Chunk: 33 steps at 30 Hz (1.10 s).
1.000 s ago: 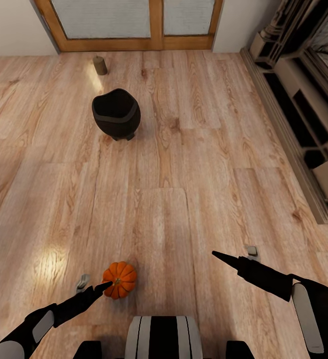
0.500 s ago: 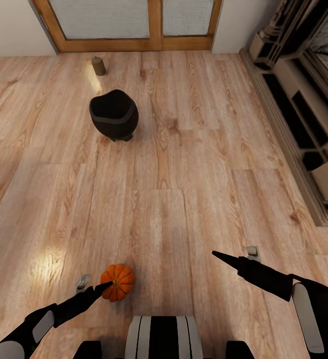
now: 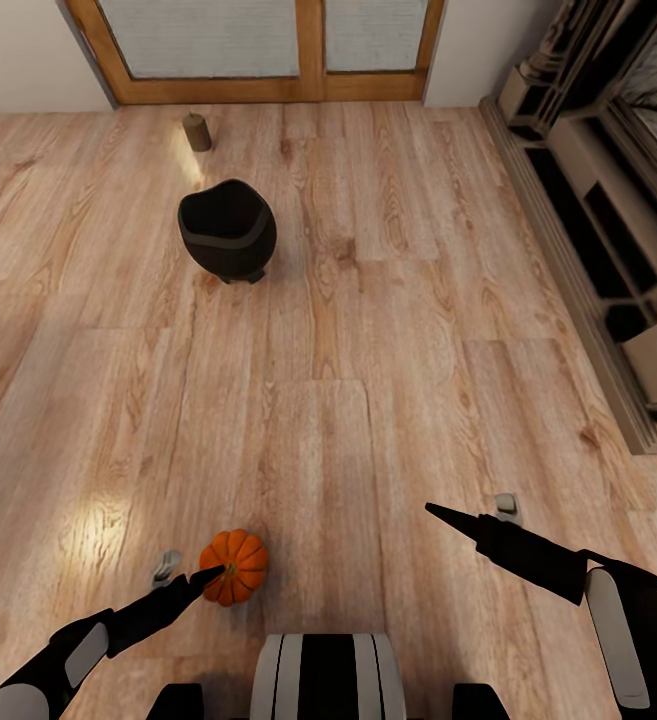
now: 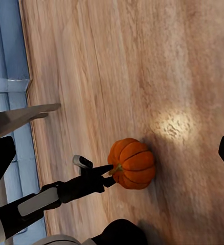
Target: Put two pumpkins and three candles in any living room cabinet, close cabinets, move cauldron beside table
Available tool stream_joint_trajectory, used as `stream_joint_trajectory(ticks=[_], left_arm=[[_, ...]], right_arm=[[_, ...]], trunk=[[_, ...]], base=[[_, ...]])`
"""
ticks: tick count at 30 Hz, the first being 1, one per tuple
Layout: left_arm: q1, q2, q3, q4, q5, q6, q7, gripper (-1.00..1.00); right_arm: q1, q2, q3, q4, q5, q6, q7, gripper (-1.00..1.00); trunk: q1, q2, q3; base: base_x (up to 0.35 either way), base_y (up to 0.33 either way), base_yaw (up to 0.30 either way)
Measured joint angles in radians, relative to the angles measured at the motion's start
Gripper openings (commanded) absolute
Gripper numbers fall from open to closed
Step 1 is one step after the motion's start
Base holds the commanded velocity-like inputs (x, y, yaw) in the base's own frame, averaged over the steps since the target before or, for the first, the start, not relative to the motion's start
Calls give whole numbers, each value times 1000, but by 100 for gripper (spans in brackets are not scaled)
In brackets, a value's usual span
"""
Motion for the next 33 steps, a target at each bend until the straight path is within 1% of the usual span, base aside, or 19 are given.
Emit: stream_joint_trajectory(ticks=[15,19,23,27,33], left_arm=[[0,-1,0,0,0,0,16,100],[0,-2,-1,0,0,0,20,100],[-1,-4,5,-1,12,6,36,100],[0,-5,2,-3,20,11,39,100],[0,-6,3,-4,21,11,41,100]], right_arm=[[0,-1,0,0,0,0,0,100],[0,0,0,0,0,0,0,100],[0,0,-1,0,0,0,1,100],[1,-3,-3,0,-16,0,23,100],[2,-6,-4,0,-23,0,33,100]], trunk=[[0,0,0],[0,0,0],[0,0,0],[0,0,0],[0,0,0]], base=[[0,-7,0],[0,-94,0],[0,-52,0],[0,-13,0],[0,-2,0]])
